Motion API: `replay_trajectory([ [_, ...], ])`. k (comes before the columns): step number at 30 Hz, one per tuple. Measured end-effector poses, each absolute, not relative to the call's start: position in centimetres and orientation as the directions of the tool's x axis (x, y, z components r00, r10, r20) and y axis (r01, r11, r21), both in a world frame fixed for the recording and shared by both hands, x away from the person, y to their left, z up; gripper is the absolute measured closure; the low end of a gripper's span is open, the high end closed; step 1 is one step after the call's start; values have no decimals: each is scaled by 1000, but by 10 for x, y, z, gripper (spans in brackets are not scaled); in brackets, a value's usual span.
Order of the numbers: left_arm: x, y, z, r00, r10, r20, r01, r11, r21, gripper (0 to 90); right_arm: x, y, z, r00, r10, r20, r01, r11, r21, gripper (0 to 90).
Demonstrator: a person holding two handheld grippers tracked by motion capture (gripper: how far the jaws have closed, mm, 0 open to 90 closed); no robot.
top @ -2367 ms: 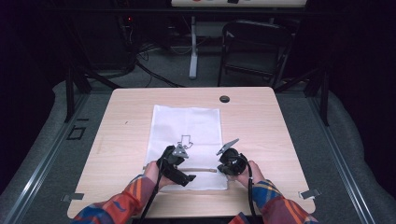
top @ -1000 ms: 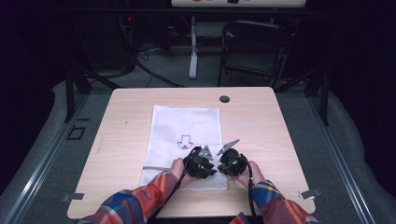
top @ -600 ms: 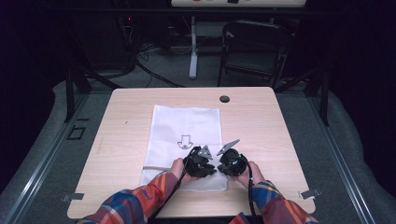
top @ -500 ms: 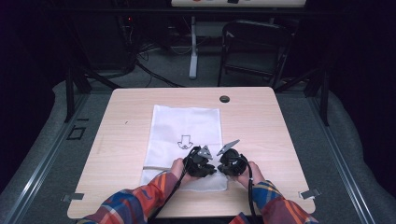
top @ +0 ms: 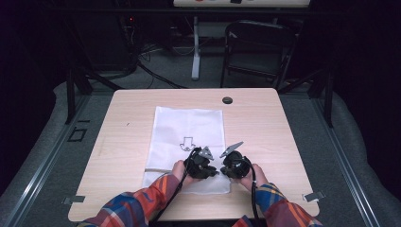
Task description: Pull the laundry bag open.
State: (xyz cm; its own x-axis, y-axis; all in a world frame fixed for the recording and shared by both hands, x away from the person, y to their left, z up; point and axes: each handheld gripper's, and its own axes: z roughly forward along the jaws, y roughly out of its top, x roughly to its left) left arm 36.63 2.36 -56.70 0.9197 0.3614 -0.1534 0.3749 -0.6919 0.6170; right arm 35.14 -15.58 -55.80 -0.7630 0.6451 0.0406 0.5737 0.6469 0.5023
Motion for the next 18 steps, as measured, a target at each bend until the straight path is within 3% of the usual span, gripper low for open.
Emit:
replay_trajectory([
  [18, 368, 57, -561, 903, 396, -166, 412, -693, 591, 815, 352, -156, -557, -773, 634, 38, 565, 659, 495, 900],
])
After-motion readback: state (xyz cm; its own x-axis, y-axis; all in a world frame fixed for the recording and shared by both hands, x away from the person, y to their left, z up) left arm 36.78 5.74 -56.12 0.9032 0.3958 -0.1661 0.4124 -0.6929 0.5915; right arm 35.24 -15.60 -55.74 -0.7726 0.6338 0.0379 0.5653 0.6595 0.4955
